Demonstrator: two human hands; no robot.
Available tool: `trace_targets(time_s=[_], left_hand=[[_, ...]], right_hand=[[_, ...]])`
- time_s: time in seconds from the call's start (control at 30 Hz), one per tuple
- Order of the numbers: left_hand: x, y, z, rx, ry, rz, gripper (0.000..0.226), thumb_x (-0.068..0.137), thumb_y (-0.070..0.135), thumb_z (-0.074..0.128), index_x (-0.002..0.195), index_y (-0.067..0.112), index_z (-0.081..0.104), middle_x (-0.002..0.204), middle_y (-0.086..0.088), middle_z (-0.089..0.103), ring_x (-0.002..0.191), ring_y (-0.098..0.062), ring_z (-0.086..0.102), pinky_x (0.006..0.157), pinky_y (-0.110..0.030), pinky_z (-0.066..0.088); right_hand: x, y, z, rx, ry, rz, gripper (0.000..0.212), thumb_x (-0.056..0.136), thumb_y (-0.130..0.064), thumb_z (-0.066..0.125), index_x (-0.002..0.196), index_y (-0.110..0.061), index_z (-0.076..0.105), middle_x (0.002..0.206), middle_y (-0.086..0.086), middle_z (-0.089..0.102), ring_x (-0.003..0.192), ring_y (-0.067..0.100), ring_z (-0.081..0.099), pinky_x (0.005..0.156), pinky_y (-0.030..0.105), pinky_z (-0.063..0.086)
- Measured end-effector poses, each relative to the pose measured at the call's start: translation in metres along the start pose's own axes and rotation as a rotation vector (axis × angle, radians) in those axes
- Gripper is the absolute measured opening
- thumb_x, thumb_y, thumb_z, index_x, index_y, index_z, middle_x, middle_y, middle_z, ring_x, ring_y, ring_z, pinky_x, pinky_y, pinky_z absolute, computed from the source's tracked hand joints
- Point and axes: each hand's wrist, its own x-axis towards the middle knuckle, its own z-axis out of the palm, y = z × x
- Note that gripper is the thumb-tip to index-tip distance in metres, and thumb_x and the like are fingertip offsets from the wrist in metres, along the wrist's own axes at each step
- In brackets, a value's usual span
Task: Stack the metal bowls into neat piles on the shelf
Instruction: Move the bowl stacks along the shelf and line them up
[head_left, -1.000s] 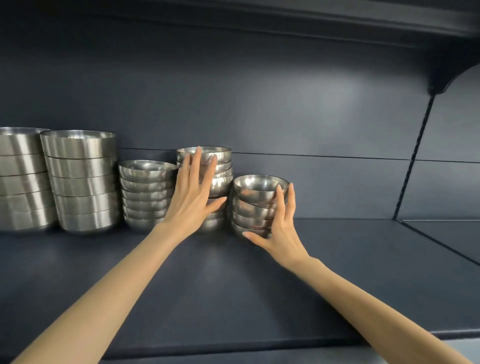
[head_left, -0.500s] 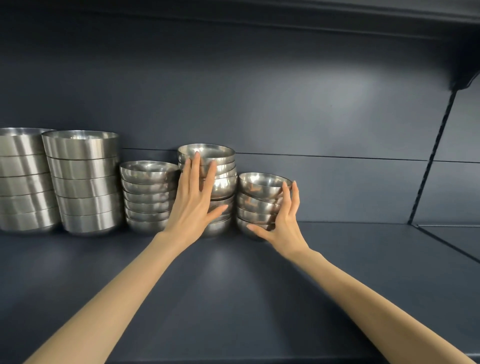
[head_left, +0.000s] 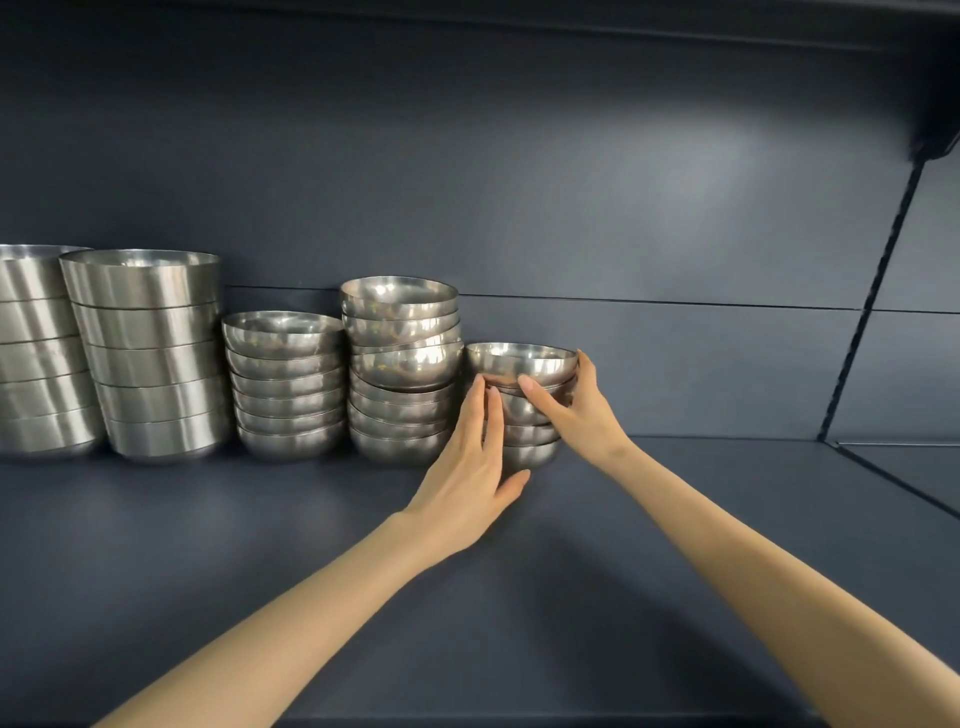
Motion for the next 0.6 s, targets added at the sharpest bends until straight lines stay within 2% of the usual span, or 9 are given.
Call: trace_targets(time_s=[0.07, 0.13, 0.17, 0.37, 0.43, 0.47, 0.5, 0.57, 0.6], left_hand=[[0.000, 0.002, 0.005, 0.023, 0.034, 0.002, 0.082, 0.099, 0.043, 0.038, 0.146, -0.011, -0.003, 0.154, -0.031, -0.013, 0.148, -0.034, 0.010, 0.118, -0.033, 0.021], [0.003, 0.001, 0.013, 0.032, 0.101, -0.001, 0.080, 0.094, 0.044, 0.034, 0.142, -0.016, 0.014, 0.150, -0.040, 0.013, 0.139, -0.042, 0.032, 0.105, -0.041, 0.042], [0.005, 0.001, 0.015, 0.028, 0.129, -0.003, 0.078, 0.092, 0.045, 0.032, 0.140, -0.015, 0.018, 0.147, -0.041, 0.019, 0.135, -0.044, 0.036, 0.101, -0.044, 0.046], [0.006, -0.001, 0.024, 0.014, 0.094, 0.002, 0.078, 0.093, 0.044, 0.030, 0.144, -0.010, 0.006, 0.149, -0.041, 0.009, 0.141, -0.048, 0.015, 0.111, -0.049, 0.031], [0.003, 0.002, 0.021, -0.052, 0.042, -0.011, 0.083, 0.098, 0.041, 0.034, 0.146, -0.005, -0.016, 0.151, -0.033, -0.014, 0.144, -0.042, -0.004, 0.118, -0.042, 0.016], [0.000, 0.004, 0.020, -0.118, 0.028, -0.031, 0.087, 0.100, 0.038, 0.039, 0.141, 0.002, -0.029, 0.148, -0.025, -0.030, 0.144, -0.036, -0.017, 0.120, -0.039, 0.006], [-0.002, 0.005, 0.021, -0.219, -0.006, -0.063, 0.090, 0.101, 0.035, 0.043, 0.135, 0.010, -0.036, 0.145, -0.018, -0.041, 0.143, -0.030, -0.026, 0.120, -0.035, -0.001], [-0.006, 0.007, 0.024, -0.370, -0.078, -0.123, 0.093, 0.100, 0.032, 0.047, 0.130, 0.020, -0.040, 0.145, -0.011, -0.046, 0.144, -0.023, -0.027, 0.118, -0.030, -0.005], [-0.007, 0.009, 0.023, -0.435, -0.106, -0.145, 0.093, 0.100, 0.032, 0.047, 0.129, 0.024, -0.041, 0.146, -0.009, -0.045, 0.144, -0.021, -0.025, 0.116, -0.029, -0.004]], right_hand=[[0.003, 0.003, 0.000, -0.016, 0.032, -0.003, 0.058, 0.082, -0.044, 0.071, 0.126, -0.022, 0.039, 0.113, -0.007, 0.062, 0.107, 0.013, 0.062, 0.091, 0.025, 0.051], [0.003, 0.003, 0.002, -0.018, 0.048, 0.000, 0.056, 0.082, -0.045, 0.071, 0.123, -0.023, 0.040, 0.114, -0.003, 0.062, 0.106, 0.015, 0.061, 0.084, 0.020, 0.049], [0.003, 0.001, 0.002, -0.016, 0.057, 0.005, 0.055, 0.082, -0.046, 0.071, 0.122, -0.023, 0.041, 0.115, -0.002, 0.062, 0.105, 0.014, 0.061, 0.082, 0.019, 0.048], [0.000, -0.006, 0.002, 0.003, 0.056, 0.068, 0.044, 0.087, -0.052, 0.063, 0.113, -0.021, 0.044, 0.108, -0.002, 0.061, 0.088, 0.003, 0.059, 0.074, 0.015, 0.047], [-0.001, -0.004, 0.003, 0.016, 0.028, 0.077, 0.044, 0.086, -0.054, 0.063, 0.111, -0.023, 0.043, 0.114, 0.003, 0.061, 0.097, 0.011, 0.062, 0.082, 0.020, 0.050], [-0.001, -0.002, 0.003, 0.018, 0.009, 0.071, 0.051, 0.083, -0.058, 0.064, 0.114, -0.023, 0.043, 0.119, 0.004, 0.060, 0.107, 0.016, 0.061, 0.088, 0.024, 0.050], [-0.003, -0.001, 0.002, 0.014, -0.012, 0.062, 0.068, 0.077, -0.064, 0.066, 0.124, -0.022, 0.041, 0.126, 0.003, 0.057, 0.117, 0.018, 0.057, 0.097, 0.029, 0.048], [-0.009, 0.003, 0.001, 0.010, -0.058, 0.072, 0.114, 0.066, -0.073, 0.070, 0.150, -0.020, 0.014, 0.149, -0.003, 0.039, 0.136, 0.015, 0.041, 0.113, 0.037, 0.037], [-0.013, 0.006, 0.001, 0.000, -0.089, 0.073, 0.124, 0.066, -0.068, 0.072, 0.154, -0.021, -0.001, 0.153, -0.010, 0.031, 0.139, 0.012, 0.037, 0.115, 0.037, 0.033]])
